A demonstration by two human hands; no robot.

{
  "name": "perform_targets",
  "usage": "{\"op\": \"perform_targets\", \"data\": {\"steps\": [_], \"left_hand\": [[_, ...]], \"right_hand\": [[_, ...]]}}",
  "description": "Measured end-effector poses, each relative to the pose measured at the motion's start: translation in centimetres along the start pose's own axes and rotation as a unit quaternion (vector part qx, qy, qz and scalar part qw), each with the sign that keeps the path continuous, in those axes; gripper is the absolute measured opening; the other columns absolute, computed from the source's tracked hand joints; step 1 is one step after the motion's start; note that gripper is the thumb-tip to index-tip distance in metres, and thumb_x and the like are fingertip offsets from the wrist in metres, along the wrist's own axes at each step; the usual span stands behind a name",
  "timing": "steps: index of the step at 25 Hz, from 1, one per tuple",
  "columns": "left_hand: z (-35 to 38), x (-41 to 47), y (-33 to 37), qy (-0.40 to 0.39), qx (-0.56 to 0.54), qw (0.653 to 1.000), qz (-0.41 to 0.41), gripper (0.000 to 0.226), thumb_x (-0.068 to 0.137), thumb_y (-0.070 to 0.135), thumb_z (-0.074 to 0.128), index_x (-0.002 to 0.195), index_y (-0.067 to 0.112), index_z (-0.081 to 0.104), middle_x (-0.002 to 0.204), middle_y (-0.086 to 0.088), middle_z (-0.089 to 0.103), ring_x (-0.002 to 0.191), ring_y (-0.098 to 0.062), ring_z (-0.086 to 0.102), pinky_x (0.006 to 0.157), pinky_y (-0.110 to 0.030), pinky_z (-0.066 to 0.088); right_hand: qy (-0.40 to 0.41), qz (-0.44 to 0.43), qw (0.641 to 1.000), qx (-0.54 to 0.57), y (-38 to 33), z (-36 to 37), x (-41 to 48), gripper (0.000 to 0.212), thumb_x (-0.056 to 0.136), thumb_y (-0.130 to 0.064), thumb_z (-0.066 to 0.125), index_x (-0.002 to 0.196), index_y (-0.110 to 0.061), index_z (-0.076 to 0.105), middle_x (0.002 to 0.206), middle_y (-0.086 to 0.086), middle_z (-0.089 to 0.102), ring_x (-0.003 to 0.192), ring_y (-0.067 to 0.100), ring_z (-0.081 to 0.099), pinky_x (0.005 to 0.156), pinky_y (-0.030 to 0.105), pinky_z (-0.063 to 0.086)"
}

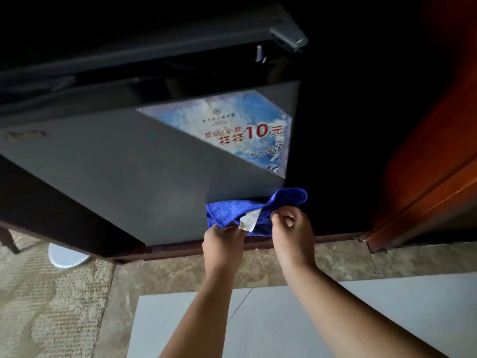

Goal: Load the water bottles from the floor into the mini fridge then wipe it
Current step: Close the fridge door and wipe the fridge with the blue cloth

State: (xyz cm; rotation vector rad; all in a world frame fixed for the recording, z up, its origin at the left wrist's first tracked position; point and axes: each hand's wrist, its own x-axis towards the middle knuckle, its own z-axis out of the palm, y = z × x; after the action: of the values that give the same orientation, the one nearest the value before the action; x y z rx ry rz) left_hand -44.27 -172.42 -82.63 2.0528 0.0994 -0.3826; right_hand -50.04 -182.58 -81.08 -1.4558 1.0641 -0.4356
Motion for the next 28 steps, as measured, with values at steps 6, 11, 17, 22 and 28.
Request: {"op": "perform_targets", "data": {"steps": [6, 11, 17, 22, 28], "left_hand": [[3.0, -2.1, 4.1, 0.015, 0.021, 1.000, -0.002, 0.031, 0.080, 0.036, 0.072, 0.074, 0.006, 0.074, 0.070, -0.004, 0.076, 0.058, -0.022, 0.061, 0.051, -0.024, 0.043], [2.9, -3.2, 5.1, -0.025, 0.014, 1.000, -0.007, 0.031, 0.075, 0.030, 0.069, 0.061, 0.005, 0.057, 0.054, -0.009, 0.064, 0.052, -0.016, 0.052, 0.055, -0.026, 0.041], [0.8, -4.3, 7.0, 0.022, 0.019, 0.999, 0.032, 0.033, 0.080, 0.028, 0.065, 0.065, 0.002, 0.049, 0.051, 0.003, 0.049, 0.055, -0.016, 0.035, 0.053, -0.027, 0.036], [-0.8, -6.1, 10.7, 0.036, -0.011, 0.991, 0.130, 0.034, 0.078, 0.027, 0.061, 0.064, 0.001, 0.044, 0.053, -0.002, 0.044, 0.058, -0.016, 0.028, 0.053, -0.030, 0.031], [-2.8, -8.7, 15.6, 0.056, -0.046, 0.975, 0.212, 0.040, 0.090, 0.021, 0.066, 0.065, 0.001, 0.043, 0.053, -0.013, 0.040, 0.056, -0.017, 0.031, 0.054, -0.033, 0.032]], "right_hand": [[-0.058, 0.021, 0.995, 0.084, -2.3, -2.1, 3.2, 0.033, 0.090, -0.030, 0.050, 0.116, -0.032, 0.071, 0.113, -0.003, 0.075, 0.107, 0.021, 0.069, 0.100, 0.048, 0.053], [-0.129, 0.029, 0.989, 0.066, -3.8, -1.5, 1.9, 0.050, 0.102, -0.038, 0.044, 0.152, -0.038, 0.041, 0.154, -0.004, 0.048, 0.139, 0.024, 0.049, 0.115, 0.042, 0.039], [-0.055, -0.081, 0.992, 0.081, -4.4, -1.0, -1.4, 0.060, 0.101, -0.021, 0.054, 0.157, -0.025, 0.034, 0.163, -0.002, 0.037, 0.149, 0.017, 0.036, 0.121, 0.039, 0.030], [-0.032, -0.158, 0.974, 0.161, -9.0, -1.7, -2.6, 0.058, 0.097, -0.031, 0.050, 0.154, -0.028, 0.040, 0.158, -0.006, 0.045, 0.146, 0.009, 0.040, 0.120, 0.037, 0.033], [-0.050, -0.230, 0.948, 0.215, -14.4, -3.2, -2.2, 0.049, 0.097, -0.045, 0.044, 0.144, -0.039, 0.053, 0.143, -0.010, 0.061, 0.129, 0.006, 0.056, 0.112, 0.046, 0.045]]}}
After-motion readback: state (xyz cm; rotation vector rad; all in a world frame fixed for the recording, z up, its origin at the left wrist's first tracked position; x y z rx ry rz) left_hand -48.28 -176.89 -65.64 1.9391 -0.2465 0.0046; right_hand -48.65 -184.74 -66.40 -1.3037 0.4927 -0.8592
